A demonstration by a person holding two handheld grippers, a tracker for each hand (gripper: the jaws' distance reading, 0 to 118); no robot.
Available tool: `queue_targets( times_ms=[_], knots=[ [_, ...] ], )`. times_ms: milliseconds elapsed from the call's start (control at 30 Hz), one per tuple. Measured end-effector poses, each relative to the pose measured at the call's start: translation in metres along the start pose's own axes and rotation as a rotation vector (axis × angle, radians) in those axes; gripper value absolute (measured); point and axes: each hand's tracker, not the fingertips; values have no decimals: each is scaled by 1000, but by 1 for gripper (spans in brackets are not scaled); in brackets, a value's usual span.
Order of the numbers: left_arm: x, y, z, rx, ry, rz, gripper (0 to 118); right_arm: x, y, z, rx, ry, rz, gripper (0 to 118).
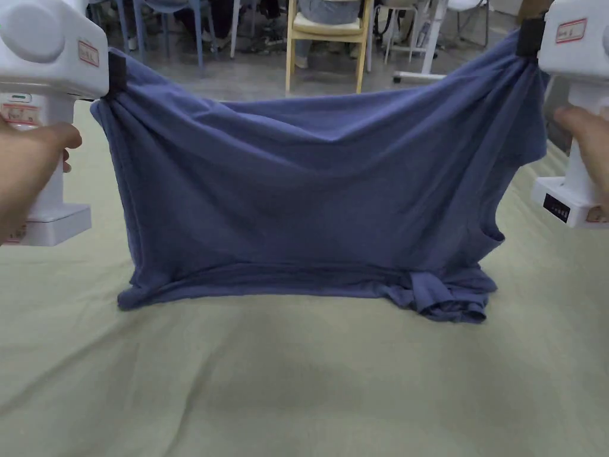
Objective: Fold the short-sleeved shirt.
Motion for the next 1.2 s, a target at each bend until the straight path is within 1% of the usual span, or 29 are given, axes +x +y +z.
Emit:
queue_targets(
  times_ms=[200, 367, 467, 533, 600, 667, 700, 767, 800, 867, 933, 967, 1033, 1100, 1200],
  knots=[
    [6, -6, 3, -6, -4, -14, 3, 1, -13, -3, -22, 1, 1, 5],
    [7, -31, 40, 13, -31, -48, 3, 7, -32, 30, -17, 32, 8, 5],
    [9, -69, 69, 11, -34, -71, 3, 13, -63, 60, -46, 62, 2, 5],
    [11, -95, 85, -10, -50, -76, 3, 16, -92, 83, -74, 86, -26, 5],
    [8, -128, 106, -38, -73, -50, 3, 19, -124, 111, -109, 106, -52, 5],
    [5, -159, 128, -67, -103, 8, 3, 20, -153, 140, -121, 113, -69, 5],
    [0, -178, 123, -81, -87, 25, 3, 22, -168, 156, -137, 117, -80, 5],
    [-4, -203, 140, -101, -100, 29, 3, 24, -193, 181, -185, 121, -63, 5],
    [-6, -216, 147, -137, -90, 7, 3, 26, -206, 194, -234, 121, -38, 5],
    [-7, -237, 160, -189, -81, 13, 3, 33, -228, 216, -244, 131, -64, 5],
    [-13, -253, 174, -211, -88, 42, 3, 41, -247, 232, -283, 120, -89, 5],
    [-11, -262, 187, -213, -85, 45, 3, 44, -254, 244, -291, 133, -106, 5],
    [-14, -274, 207, -218, -82, 30, 3, 45, -267, 269, -308, 134, -98, 5],
    [-13, -287, 232, -236, -68, -7, 3, 46, -280, 297, -335, 136, -67, 5],
    [-18, -309, 264, -267, -74, -21, 3, 52, -296, 338, -363, 136, -48, 5]
  ],
)
